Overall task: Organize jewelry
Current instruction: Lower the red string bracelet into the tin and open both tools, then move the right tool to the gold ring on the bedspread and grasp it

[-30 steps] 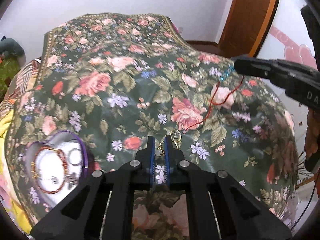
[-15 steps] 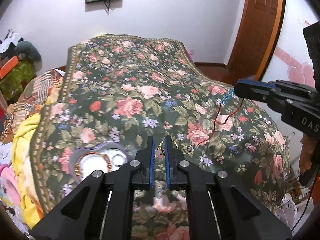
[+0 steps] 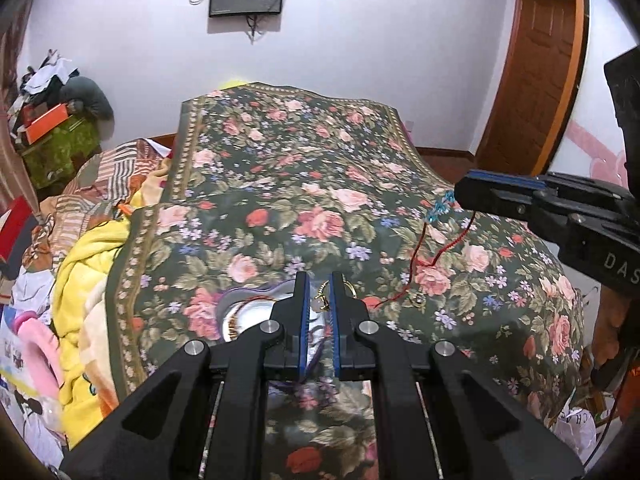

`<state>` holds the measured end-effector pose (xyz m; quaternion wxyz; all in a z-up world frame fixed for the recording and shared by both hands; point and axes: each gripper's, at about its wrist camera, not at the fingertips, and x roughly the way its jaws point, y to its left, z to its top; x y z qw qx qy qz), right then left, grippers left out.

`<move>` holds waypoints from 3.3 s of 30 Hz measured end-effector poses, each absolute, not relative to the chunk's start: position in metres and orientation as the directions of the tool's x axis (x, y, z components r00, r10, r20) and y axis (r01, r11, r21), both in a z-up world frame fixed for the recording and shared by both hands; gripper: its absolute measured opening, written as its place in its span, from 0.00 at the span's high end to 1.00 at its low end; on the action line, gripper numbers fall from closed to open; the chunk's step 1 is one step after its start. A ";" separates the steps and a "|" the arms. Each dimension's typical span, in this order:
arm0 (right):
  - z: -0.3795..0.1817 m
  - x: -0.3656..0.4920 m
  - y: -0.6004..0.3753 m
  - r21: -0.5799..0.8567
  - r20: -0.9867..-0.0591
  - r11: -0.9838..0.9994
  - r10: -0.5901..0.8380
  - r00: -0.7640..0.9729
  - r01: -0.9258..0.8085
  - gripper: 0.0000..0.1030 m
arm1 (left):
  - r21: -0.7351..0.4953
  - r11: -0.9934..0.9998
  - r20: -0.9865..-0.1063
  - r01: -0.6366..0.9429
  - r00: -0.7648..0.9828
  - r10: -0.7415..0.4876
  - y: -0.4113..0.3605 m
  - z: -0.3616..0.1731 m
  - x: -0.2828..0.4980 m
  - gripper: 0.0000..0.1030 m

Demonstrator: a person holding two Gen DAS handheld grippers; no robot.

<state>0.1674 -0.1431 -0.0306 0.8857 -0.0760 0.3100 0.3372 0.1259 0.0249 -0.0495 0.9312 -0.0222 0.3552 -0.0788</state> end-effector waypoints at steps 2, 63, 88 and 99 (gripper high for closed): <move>-0.031 0.166 -0.135 0.077 -0.602 0.754 0.557 0.572 -0.653 0.93 | -0.101 0.988 -0.653 0.117 0.741 -0.154 0.033 -0.049 0.124 0.93; -0.133 0.215 -0.055 0.164 -0.763 0.711 0.531 0.369 -0.684 0.93 | -0.127 0.989 -0.734 0.072 0.663 -0.143 0.074 -0.124 0.169 0.93; -0.083 0.195 -0.098 0.110 -0.688 0.759 0.524 0.502 -0.642 0.59 | -0.168 0.985 -0.687 0.033 0.713 -0.141 0.080 -0.083 0.141 0.71; -0.069 0.192 -0.162 0.056 -0.685 0.825 0.442 0.579 -0.563 0.59 | -0.152 0.979 -0.680 0.134 0.705 -0.202 0.029 -0.070 0.135 0.66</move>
